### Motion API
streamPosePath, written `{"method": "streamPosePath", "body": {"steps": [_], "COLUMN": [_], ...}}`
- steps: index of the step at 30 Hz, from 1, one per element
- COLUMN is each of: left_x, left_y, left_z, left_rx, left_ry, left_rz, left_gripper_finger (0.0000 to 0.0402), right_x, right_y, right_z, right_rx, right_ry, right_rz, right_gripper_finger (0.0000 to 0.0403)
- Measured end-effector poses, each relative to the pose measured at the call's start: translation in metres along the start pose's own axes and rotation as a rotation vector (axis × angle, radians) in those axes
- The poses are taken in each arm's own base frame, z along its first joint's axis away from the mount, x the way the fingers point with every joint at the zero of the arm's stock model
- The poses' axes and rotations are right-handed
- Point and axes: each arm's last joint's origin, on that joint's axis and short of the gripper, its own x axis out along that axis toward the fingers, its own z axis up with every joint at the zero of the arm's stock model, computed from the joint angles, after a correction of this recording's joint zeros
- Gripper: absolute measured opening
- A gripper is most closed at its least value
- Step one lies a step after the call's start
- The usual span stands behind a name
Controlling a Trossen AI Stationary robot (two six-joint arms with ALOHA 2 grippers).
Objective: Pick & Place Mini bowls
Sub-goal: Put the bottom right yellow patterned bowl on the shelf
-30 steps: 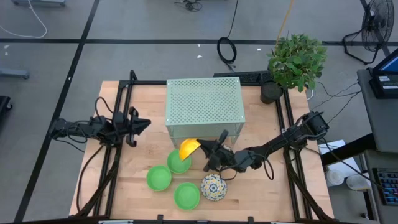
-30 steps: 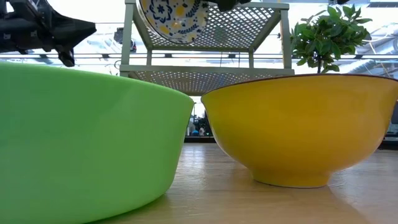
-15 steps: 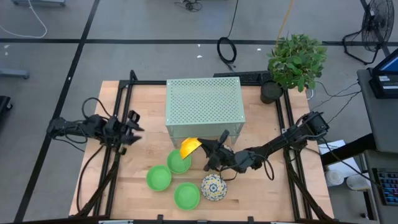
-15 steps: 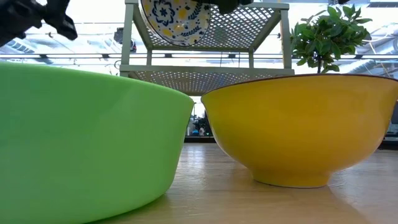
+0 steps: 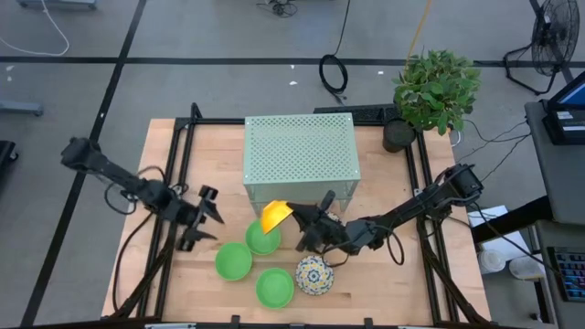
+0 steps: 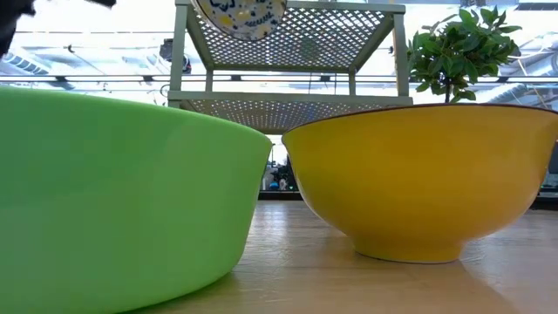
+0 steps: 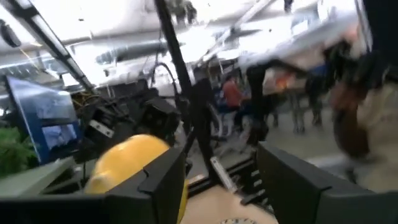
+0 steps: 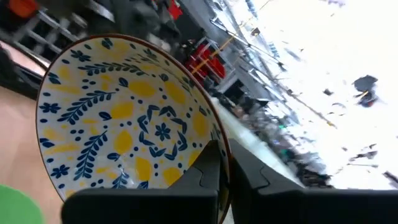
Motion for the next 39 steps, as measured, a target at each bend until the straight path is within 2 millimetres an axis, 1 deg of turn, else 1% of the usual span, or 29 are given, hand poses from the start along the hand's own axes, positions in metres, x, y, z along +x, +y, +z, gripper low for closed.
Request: {"method": "streamPosePath", "body": {"steps": [2, 4, 7, 9, 11, 15, 19, 24, 27, 30, 32, 34, 36, 39], "left_x": [0.023, 0.046, 0.078, 0.096, 0.11, 0.128, 0.134, 0.133, 0.132, 0.132, 0.131, 0.131, 0.131, 0.131], "left_y": [-0.004, -0.004, 0.003, 0.007, 0.008, 0.004, 0.001, 0.002, -0.001, -0.009, -0.013, -0.013, -0.013, -0.006], "left_z": [0.009, 0.021, 0.041, 0.048, 0.052, 0.051, 0.052, 0.054, 0.055, 0.055, 0.057, 0.06, 0.059, 0.057], "left_rx": [0.075, 0.156, 0.257, 0.332, 0.427, 0.571, 0.62, 0.603, 0.622, 0.677, 0.681, 0.666, 0.657, 0.649], "left_ry": [0.057, 0.142, 0.308, 0.445, 0.56, 0.662, 0.703, 0.737, 0.756, 0.77, 0.759, 0.746, 0.75, 0.762], "left_rz": [0.045, 0.166, 0.459, 0.626, 0.691, 0.676, 0.691, 0.771, 0.772, 0.719, 0.703, 0.71, 0.721, 0.751], "left_gripper_finger": [0.019, 0.0188, 0.0193, 0.02, 0.0206, 0.0207, 0.0198, 0.0188, 0.0187, 0.0187, 0.0186, 0.0187, 0.0186, 0.0186], "right_x": [0.002, 0.005, 0.01, 0.014, 0.018, 0.026, 0.031, 0.034, 0.038, 0.04, 0.04, 0.04, 0.039, 0.037], "right_y": [-0.006, -0.013, -0.021, -0.027, -0.033, -0.045, -0.051, -0.054, -0.058, -0.064, -0.067, -0.068, -0.067, -0.065], "right_z": [0.007, 0.015, 0.025, 0.031, 0.034, 0.037, 0.036, 0.034, 0.033, 0.033, 0.033, 0.033, 0.035, 0.037], "right_rx": [-0.043, -0.074, -0.113, -0.136, -0.171, -0.229, -0.271, -0.273, -0.27, -0.241, -0.218, -0.209, -0.189, -0.135], "right_ry": [0.014, 0.02, 0.01, 0.005, 0.017, 0.031, 0.033, 0.007, -0.007, -0.02, -0.022, -0.024, -0.045, -0.104], "right_rz": [-0.047, -0.083, -0.104, -0.122, -0.149, -0.205, -0.233, -0.242, -0.254, -0.279, -0.296, -0.306, -0.3, -0.282], "right_gripper_finger": [0.0, 0.0, 0.0, 0.0, 0.0, 0.0001, 0.0001, 0.0001, 0.0001, 0.0, 0.0, 0.0, 0.0, 0.0]}}
